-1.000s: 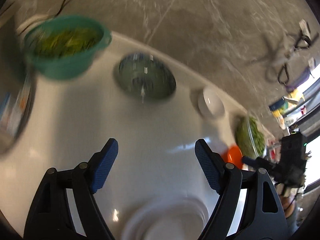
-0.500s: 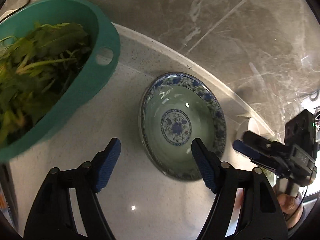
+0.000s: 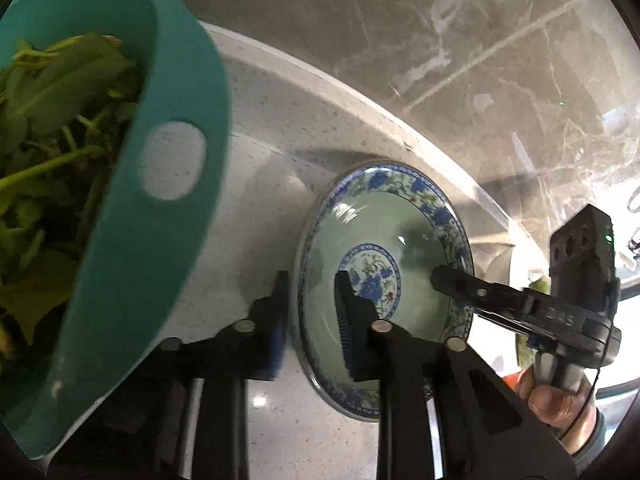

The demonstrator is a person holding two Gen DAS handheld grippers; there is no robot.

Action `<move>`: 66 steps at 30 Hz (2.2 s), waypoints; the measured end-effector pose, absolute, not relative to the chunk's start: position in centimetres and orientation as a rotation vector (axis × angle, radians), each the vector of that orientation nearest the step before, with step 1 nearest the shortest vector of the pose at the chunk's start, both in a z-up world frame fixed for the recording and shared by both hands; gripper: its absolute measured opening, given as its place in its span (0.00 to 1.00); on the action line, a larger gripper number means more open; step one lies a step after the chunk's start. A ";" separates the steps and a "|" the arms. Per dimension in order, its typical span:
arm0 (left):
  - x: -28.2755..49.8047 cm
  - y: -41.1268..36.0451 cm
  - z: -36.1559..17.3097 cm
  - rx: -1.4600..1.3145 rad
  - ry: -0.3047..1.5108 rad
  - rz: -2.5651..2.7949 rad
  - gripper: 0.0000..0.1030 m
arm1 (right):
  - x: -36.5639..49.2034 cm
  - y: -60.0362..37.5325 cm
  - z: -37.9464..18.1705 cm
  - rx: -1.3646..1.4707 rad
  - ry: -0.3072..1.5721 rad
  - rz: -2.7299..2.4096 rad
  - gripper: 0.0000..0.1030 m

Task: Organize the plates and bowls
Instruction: 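Close both grippers on opposite rims of the blue-patterned bowl, then carry the blue-patterned bowl onto the plate stack and open both grippers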

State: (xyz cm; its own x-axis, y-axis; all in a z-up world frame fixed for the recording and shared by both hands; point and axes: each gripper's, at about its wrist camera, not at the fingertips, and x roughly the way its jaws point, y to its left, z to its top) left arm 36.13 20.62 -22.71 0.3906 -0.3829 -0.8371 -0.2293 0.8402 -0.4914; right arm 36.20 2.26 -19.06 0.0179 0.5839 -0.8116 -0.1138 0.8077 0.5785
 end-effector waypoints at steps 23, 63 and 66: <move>33.4 16.2 -20.5 -0.573 1.195 -0.183 0.06 | 32.5 -1.0 -17.1 0.420 1.451 0.548 0.12; 25.3 6.7 -14.6 -0.478 1.054 -0.342 0.91 | 18.0 -14.7 -13.0 0.651 1.263 0.477 0.75; 25.1 3.4 -12.4 -0.466 1.022 -0.456 1.00 | 16.6 -18.9 -11.1 0.678 1.191 0.441 0.85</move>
